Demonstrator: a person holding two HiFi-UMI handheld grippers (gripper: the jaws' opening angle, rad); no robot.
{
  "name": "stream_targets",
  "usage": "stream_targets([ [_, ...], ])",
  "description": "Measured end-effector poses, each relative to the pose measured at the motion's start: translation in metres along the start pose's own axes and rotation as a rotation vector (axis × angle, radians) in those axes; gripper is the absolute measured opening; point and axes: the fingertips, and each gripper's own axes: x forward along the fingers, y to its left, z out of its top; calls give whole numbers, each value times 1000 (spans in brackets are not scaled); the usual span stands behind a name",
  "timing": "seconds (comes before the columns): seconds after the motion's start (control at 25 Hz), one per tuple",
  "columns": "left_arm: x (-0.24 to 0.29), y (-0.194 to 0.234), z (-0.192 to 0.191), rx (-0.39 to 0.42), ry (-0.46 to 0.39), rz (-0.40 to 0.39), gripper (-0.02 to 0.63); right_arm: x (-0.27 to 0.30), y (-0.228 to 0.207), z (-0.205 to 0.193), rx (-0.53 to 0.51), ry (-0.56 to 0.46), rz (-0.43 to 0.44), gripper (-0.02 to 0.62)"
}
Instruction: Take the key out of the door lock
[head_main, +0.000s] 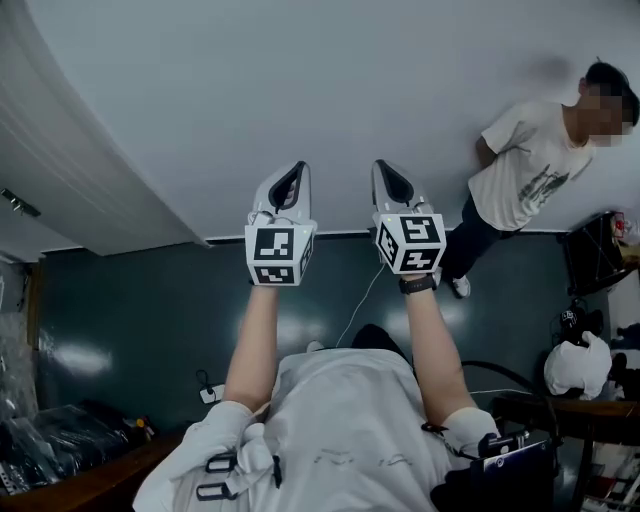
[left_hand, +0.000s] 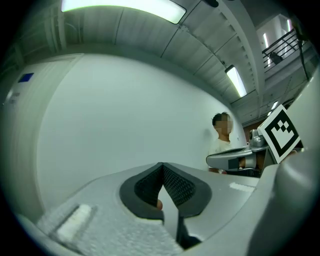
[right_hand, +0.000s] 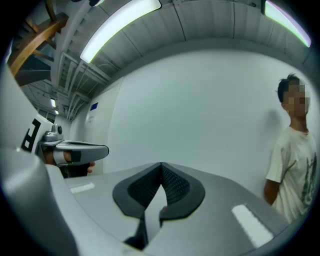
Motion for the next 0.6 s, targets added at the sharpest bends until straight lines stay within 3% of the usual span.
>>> stream_targets([
  [0.12, -25, 38, -11, -16, 17, 96, 2, 36, 46, -4, -14, 22, 108, 0],
  [0.36, -91, 146, -42, -44, 70, 359, 2, 110, 173, -21, -86, 61, 397, 0],
  [0.6, -135, 249, -41, 49, 57, 603, 0, 176, 294, -24, -120, 48, 670, 2],
])
